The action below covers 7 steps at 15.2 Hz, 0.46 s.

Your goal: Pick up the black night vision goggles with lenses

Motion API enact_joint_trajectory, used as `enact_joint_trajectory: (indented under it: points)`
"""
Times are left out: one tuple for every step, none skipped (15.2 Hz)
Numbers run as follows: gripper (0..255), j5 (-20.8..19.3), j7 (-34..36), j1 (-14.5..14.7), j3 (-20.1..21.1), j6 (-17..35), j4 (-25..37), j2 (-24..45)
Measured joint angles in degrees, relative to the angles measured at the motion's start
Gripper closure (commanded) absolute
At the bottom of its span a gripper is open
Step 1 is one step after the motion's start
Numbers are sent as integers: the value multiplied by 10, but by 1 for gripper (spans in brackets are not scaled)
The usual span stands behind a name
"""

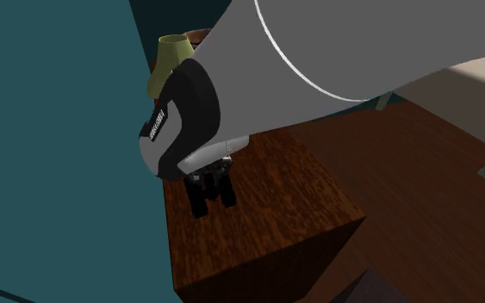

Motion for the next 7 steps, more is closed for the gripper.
enact_joint_trajectory:
  points:
    - [255,0,-1,0,0,-4,-3,-7]
    - [255,0,0,0,0,-9,-3,-12]
    - [255,0,0,0,0,-16,-2,-18]
    - [255,0,0,0,0,-21,-3,-24]
    - [255,0,-1,-1,0,-25,-3,-28]
    - [255,-1,0,0,0,-32,-2,-34]
    - [255,-1,0,1,0,-35,-2,-37]
